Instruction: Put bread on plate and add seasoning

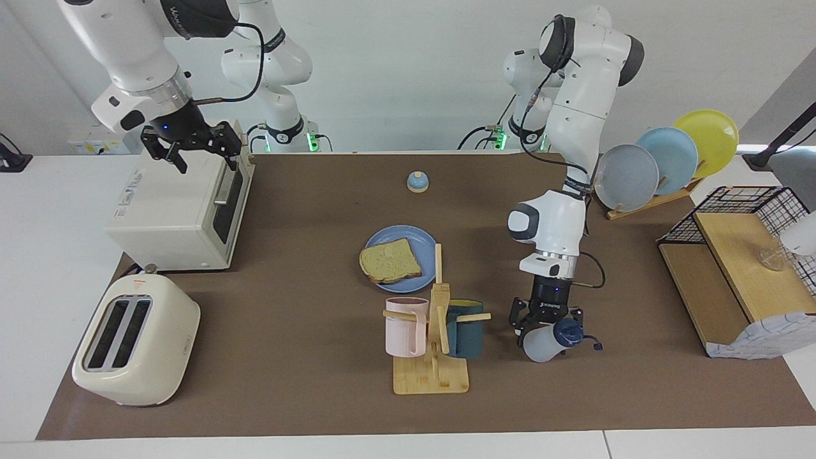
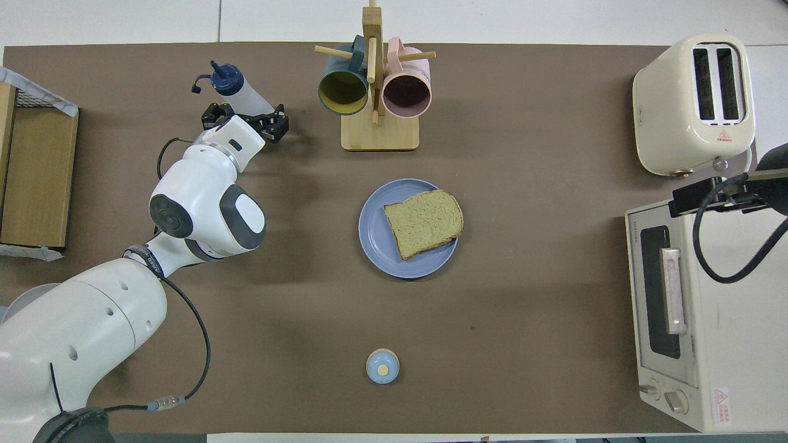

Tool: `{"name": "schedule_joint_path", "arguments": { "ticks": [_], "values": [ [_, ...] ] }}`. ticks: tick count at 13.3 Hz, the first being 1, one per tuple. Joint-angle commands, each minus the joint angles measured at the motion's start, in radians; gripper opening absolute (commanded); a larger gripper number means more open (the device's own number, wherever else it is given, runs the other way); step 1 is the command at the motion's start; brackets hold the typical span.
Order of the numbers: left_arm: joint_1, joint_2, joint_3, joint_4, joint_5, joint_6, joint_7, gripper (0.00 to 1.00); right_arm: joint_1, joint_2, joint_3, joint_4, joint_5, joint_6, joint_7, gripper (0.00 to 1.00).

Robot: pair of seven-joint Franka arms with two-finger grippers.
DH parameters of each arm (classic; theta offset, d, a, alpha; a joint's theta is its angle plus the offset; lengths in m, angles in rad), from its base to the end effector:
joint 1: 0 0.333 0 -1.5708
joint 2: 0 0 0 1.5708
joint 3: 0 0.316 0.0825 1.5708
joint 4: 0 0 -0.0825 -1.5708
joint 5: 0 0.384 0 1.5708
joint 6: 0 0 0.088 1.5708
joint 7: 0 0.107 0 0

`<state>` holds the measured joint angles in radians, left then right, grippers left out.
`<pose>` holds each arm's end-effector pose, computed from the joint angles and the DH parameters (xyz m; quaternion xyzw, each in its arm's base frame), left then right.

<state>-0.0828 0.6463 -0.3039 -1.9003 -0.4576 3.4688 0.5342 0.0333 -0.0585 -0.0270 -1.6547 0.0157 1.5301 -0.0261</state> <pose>0.6471 -0.1768 0.2690 0.8922 -0.1203 0.4302 0.0672 0.5306 0.0047 0.6134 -0.9993 -0.0163 0.0330 0.0090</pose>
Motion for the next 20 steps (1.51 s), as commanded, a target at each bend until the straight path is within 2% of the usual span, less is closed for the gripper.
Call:
{"name": "schedule_joint_path", "arguments": {
  "ticks": [1, 8, 9, 11, 13, 16, 18, 20],
  "values": [
    [0.018, -0.005, -0.017, -0.016, 0.002, -0.004, -0.002, 1.00, -0.009, -0.003, 0.004, -0.002, -0.002, -0.010, 0.012, 1.00],
    [0.017, -0.034, -0.017, -0.074, 0.001, 0.024, -0.002, 1.00, -0.009, -0.003, 0.004, -0.002, -0.002, -0.010, 0.012, 1.00],
    [0.024, -0.066, -0.017, -0.109, 0.001, 0.023, -0.003, 1.00, -0.009, -0.003, 0.004, -0.002, -0.002, -0.010, 0.012, 1.00],
    [0.054, -0.193, -0.017, -0.216, -0.001, -0.016, -0.003, 1.00, -0.009, -0.003, 0.004, -0.002, -0.002, -0.010, 0.012, 1.00],
    [0.057, -0.324, -0.014, -0.293, -0.003, -0.124, -0.008, 1.00, -0.009, -0.003, 0.004, -0.002, -0.002, -0.011, 0.012, 1.00],
    [0.025, -0.502, -0.009, -0.339, -0.007, -0.409, -0.063, 1.00, -0.009, -0.003, 0.004, 0.000, -0.002, -0.011, 0.012, 1.00],
    [-0.015, -0.571, -0.008, -0.336, -0.007, -0.552, -0.202, 1.00, -0.009, -0.003, 0.004, -0.002, -0.002, -0.011, 0.012, 1.00],
    [-0.026, -0.652, -0.006, -0.333, -0.007, -0.702, -0.250, 1.00, -0.009, -0.003, 0.004, -0.002, -0.002, -0.010, 0.012, 1.00]
  ]
}}
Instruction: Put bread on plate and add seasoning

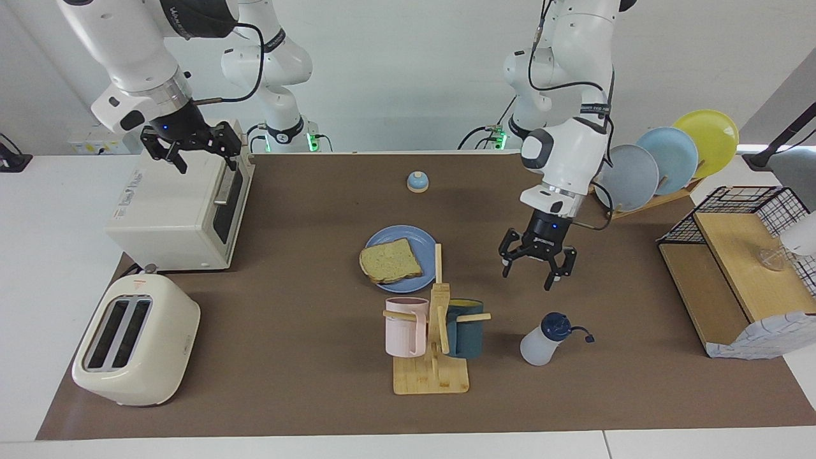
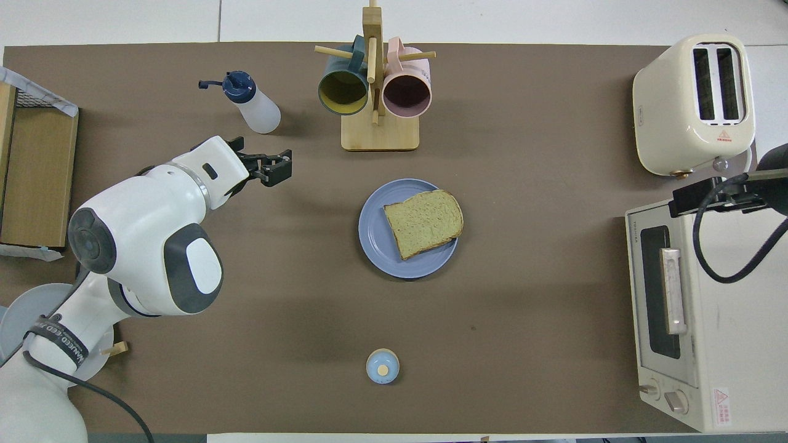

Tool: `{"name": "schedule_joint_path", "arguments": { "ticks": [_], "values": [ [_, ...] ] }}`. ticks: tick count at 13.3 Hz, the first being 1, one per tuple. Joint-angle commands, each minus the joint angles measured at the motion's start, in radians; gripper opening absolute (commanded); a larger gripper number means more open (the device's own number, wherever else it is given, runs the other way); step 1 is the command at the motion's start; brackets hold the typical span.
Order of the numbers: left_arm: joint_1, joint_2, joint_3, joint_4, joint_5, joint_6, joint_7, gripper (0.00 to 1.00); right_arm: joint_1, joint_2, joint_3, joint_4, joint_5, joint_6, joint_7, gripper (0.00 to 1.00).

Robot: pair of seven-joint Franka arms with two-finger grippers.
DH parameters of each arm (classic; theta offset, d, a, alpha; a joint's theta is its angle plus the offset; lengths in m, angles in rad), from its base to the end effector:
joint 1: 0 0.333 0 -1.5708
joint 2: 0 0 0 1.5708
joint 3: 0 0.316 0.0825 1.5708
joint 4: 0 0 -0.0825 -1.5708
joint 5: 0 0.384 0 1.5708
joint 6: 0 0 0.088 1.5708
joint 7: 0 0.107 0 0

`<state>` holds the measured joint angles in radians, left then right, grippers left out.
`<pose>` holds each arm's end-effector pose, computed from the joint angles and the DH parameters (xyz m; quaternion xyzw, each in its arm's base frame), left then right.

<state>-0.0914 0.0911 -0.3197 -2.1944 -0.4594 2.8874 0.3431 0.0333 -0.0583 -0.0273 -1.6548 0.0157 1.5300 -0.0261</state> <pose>0.5466 -0.2069 0.4098 0.9351 -0.1575 0.2834 0.1433 0.5306 0.0045 0.6133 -0.9993 -0.0161 0.0332 0.0090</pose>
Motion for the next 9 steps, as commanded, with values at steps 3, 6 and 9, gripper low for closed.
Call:
{"name": "schedule_joint_path", "arguments": {
  "ticks": [3, 6, 9],
  "values": [
    [0.028, -0.217, 0.011, 0.019, 0.008, -0.439, -0.128, 1.00, -0.009, -0.005, 0.004, -0.002, -0.002, -0.010, 0.012, 1.00],
    [0.074, -0.255, 0.011, 0.158, 0.143, -0.745, -0.237, 1.00, -0.009, -0.003, 0.004, -0.002, -0.002, -0.010, 0.012, 1.00],
    [0.134, -0.251, 0.011, 0.327, 0.281, -1.075, -0.243, 1.00, -0.009, -0.003, 0.004, -0.002, -0.002, -0.010, 0.012, 1.00]
  ]
}}
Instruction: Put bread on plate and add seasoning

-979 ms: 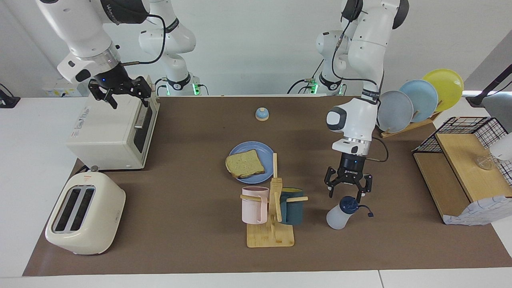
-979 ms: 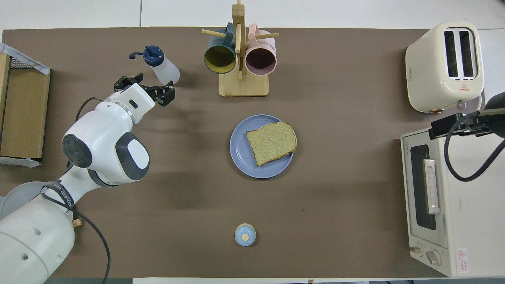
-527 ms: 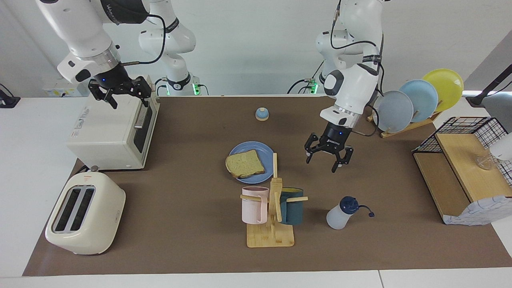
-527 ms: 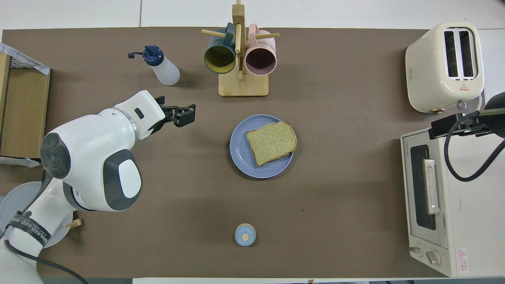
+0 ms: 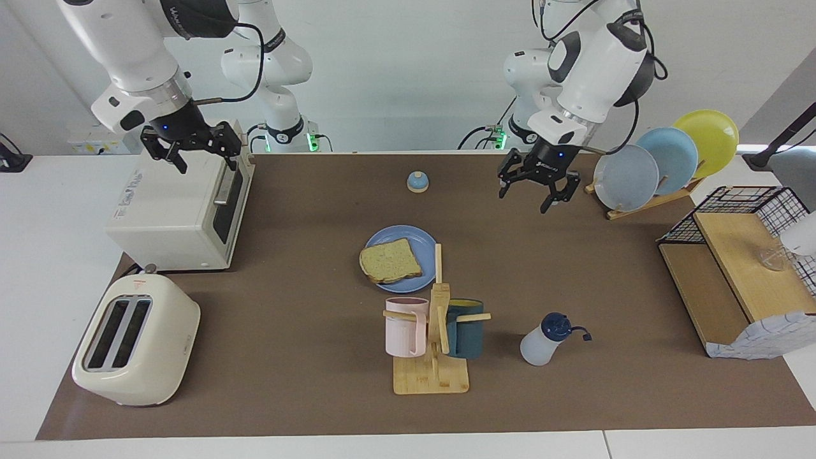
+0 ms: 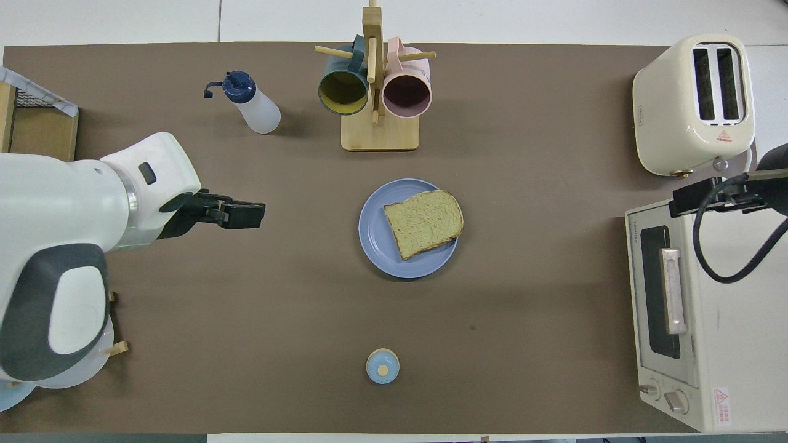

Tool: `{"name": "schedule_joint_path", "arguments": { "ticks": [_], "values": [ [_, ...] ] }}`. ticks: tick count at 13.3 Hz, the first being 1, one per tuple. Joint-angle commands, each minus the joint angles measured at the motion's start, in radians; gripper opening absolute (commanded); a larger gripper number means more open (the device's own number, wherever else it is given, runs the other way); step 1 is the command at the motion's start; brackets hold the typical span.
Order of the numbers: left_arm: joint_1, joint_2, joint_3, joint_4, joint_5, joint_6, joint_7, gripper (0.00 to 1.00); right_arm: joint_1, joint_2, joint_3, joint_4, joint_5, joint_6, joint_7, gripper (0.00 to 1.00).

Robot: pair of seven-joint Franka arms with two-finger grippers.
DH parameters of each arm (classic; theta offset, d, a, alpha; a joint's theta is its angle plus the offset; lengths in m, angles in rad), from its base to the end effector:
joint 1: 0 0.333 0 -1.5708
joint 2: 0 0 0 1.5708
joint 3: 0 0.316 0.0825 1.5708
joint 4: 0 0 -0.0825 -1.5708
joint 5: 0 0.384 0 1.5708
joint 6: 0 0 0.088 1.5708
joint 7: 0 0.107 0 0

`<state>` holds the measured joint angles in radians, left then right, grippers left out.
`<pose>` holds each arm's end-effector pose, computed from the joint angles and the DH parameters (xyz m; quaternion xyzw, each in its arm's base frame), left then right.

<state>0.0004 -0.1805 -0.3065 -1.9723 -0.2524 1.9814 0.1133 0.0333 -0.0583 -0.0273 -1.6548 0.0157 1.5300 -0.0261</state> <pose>0.4940 -0.1831 0.5629 0.9773 -0.1677 0.0818 0.1008 0.5306 0.0045 0.6133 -0.9993 -0.0161 0.0332 0.0090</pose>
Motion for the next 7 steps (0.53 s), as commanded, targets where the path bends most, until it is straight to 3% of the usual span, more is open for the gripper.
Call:
{"name": "schedule_joint_path", "arguments": {
  "ticks": [1, 4, 7],
  "values": [
    [0.070, 0.021, -0.003, 0.145, 0.123, -0.250, 0.005, 1.00, -0.009, -0.003, 0.004, -0.002, -0.002, -0.011, 0.012, 1.00],
    [0.165, 0.016, 0.020, 0.201, 0.183, -0.404, 0.161, 1.00, -0.009, -0.003, 0.004, -0.002, -0.002, -0.011, 0.012, 1.00],
    [0.234, 0.006, 0.030, 0.193, 0.182, -0.411, 0.227, 1.00, -0.009, -0.003, 0.004, -0.002, -0.002, -0.010, 0.012, 1.00]
  ]
}}
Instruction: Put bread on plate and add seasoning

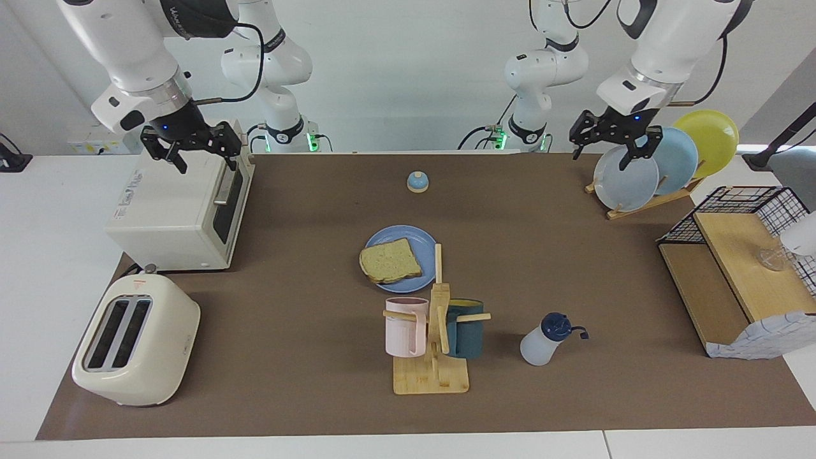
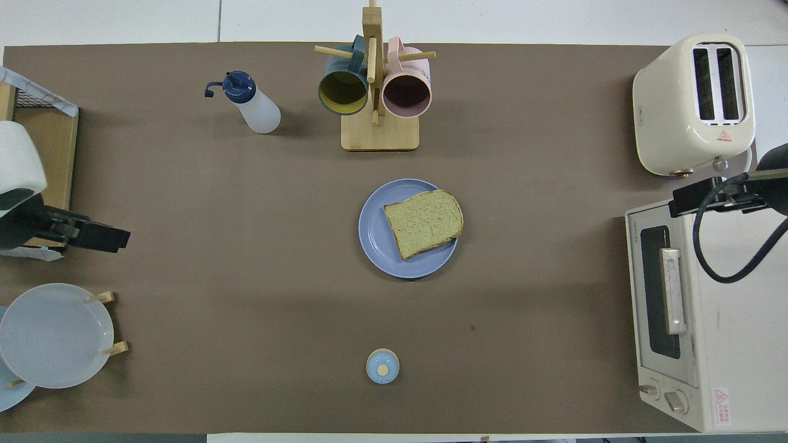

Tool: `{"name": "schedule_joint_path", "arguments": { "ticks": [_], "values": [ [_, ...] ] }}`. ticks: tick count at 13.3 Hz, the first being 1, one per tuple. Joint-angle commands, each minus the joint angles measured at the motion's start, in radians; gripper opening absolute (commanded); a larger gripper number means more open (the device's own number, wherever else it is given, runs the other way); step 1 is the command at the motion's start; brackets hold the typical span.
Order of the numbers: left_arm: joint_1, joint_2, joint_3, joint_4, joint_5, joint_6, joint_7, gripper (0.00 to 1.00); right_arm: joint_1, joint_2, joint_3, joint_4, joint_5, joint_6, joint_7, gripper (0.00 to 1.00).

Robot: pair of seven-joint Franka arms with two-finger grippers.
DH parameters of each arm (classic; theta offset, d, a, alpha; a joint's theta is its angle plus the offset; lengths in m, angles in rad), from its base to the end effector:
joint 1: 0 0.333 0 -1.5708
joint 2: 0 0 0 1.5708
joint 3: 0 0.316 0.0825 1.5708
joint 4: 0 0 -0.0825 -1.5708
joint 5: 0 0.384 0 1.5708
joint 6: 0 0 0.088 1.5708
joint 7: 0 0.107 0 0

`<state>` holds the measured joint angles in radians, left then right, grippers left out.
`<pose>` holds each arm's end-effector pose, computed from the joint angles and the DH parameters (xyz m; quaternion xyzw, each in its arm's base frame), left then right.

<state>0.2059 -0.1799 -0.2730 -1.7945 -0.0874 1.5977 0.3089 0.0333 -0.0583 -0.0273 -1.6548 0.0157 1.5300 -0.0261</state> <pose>0.4975 -0.0540 0.6122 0.9829 -0.1829 -0.0092 0.0208 0.5306 0.0045 0.6133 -0.9993 -0.0161 0.0332 0.0090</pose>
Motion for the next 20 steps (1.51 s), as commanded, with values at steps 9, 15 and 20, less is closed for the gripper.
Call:
{"name": "schedule_joint_path", "arguments": {
  "ticks": [9, 15, 20],
  "values": [
    [-0.151, 0.022, 0.163, 0.085, 0.050, 0.078, -0.276, 1.00, -0.009, -0.003, 0.004, -0.002, -0.002, -0.011, 0.012, 1.00],
    [-0.255, 0.235, 0.272, 0.350, 0.052, -0.139, -0.275, 1.00, -0.009, -0.003, 0.004, -0.002, -0.002, -0.013, 0.012, 1.00],
    [-0.279, 0.119, 0.278, 0.138, 0.063, -0.056, -0.248, 1.00, -0.009, -0.003, 0.004, -0.002, -0.002, -0.013, 0.012, 1.00]
  ]
}}
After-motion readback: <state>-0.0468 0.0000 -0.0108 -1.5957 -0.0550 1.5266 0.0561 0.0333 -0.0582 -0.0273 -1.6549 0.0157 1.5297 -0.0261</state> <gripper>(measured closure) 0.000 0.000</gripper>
